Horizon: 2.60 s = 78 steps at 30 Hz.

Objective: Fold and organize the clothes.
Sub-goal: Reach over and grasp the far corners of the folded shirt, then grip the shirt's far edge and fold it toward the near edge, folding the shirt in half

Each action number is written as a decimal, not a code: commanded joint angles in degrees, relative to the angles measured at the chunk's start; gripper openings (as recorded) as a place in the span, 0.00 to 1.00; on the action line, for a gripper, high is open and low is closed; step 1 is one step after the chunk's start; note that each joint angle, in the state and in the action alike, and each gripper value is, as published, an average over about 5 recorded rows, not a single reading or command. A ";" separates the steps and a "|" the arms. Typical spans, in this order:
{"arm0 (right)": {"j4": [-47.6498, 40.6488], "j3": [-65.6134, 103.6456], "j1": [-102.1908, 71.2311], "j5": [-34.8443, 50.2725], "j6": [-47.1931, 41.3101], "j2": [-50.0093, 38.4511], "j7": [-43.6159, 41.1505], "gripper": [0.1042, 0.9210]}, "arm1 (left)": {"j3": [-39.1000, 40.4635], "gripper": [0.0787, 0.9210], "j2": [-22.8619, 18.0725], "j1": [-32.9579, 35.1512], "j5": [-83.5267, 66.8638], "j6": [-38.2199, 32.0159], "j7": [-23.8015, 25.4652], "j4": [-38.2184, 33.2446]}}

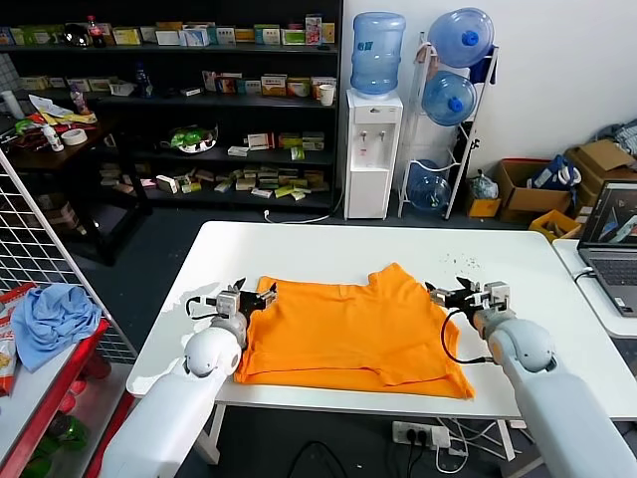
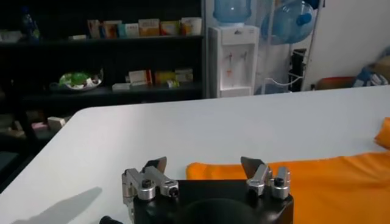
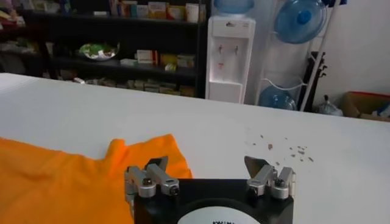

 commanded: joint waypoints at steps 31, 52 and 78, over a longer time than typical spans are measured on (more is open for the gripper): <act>-17.60 -4.44 9.13 -4.97 0.52 8.93 -2.76 0.28 | 0.63 0.42 -1.98 -4.73 0.29 0.53 3.01 12.51; 0.72 -2.50 -0.10 -2.99 2.20 4.36 1.54 0.02 | -1.47 0.02 4.07 3.96 -1.13 -1.00 0.58 -4.41; 34.09 4.70 -34.97 -9.08 -3.12 -6.50 7.45 0.02 | -7.78 0.02 9.46 33.74 -1.39 0.85 -5.51 -32.74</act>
